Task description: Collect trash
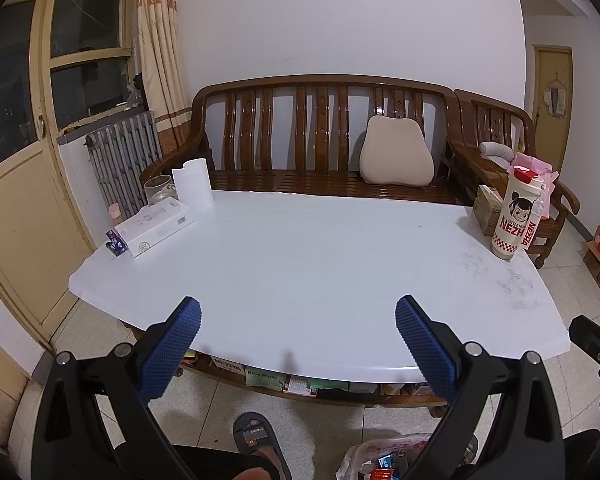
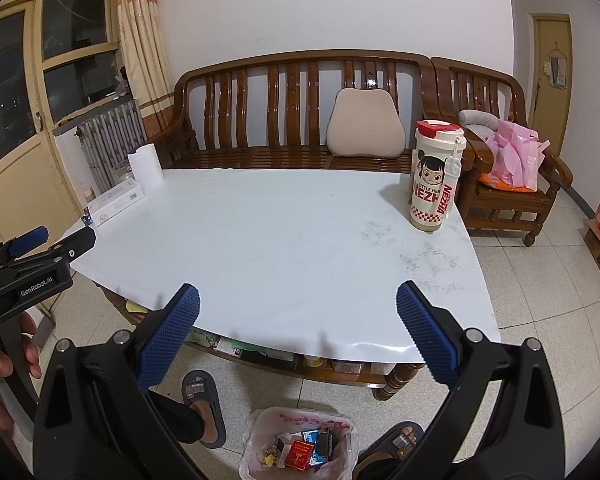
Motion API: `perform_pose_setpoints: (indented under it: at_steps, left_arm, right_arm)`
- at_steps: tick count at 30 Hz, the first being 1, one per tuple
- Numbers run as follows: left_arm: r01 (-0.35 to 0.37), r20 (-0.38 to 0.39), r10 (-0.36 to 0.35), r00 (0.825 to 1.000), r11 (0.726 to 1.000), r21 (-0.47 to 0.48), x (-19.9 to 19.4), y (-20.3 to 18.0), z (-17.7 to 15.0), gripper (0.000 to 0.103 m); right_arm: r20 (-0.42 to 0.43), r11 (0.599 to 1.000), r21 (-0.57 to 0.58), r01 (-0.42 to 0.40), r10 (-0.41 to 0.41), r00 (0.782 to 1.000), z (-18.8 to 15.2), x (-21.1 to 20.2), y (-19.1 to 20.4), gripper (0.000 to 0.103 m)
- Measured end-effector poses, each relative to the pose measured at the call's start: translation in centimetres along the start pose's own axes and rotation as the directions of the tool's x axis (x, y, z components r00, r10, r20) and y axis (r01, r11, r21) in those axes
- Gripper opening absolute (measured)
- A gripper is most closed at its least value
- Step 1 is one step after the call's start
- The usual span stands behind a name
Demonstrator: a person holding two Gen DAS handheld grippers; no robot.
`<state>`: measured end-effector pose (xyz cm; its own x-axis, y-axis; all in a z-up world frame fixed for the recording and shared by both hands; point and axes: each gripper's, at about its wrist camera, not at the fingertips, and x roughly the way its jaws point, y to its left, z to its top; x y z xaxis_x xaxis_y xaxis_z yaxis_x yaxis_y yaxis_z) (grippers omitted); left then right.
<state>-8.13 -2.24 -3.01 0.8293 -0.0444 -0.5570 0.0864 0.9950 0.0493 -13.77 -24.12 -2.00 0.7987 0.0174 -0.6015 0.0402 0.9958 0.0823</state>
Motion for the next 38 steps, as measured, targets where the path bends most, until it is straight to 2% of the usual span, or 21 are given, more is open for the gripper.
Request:
perform_pose_setpoints:
  at_steps: [17,31,38]
  left_arm:
    - [-0.019,-0.011,0.019,1.000,1.000,-0.011,0.34,0.53,-0.23,0.095]
    - [0.004,-0.011,-0.004,1.000,1.000,-0.025,0.29,0.66,-0.36,0.095]
    - [-0.014,-0.011,0.014,1.000,1.000,-0.024,0.30,0.69,-0.38,0.095]
  right_arm:
    - [-0.001,1.000,0.004,0.000,0.000,1.000,-0.21,0.30,-0.03,0.096]
    - [-0.003,1.000,0.004,0.006,-0.006,1.000,-0.49,0.45,-0.29,0.096]
    - [-0.006,1.000,0.006,0.003,-0.003,1.000,-0.46,0.47,-0.39,0.096]
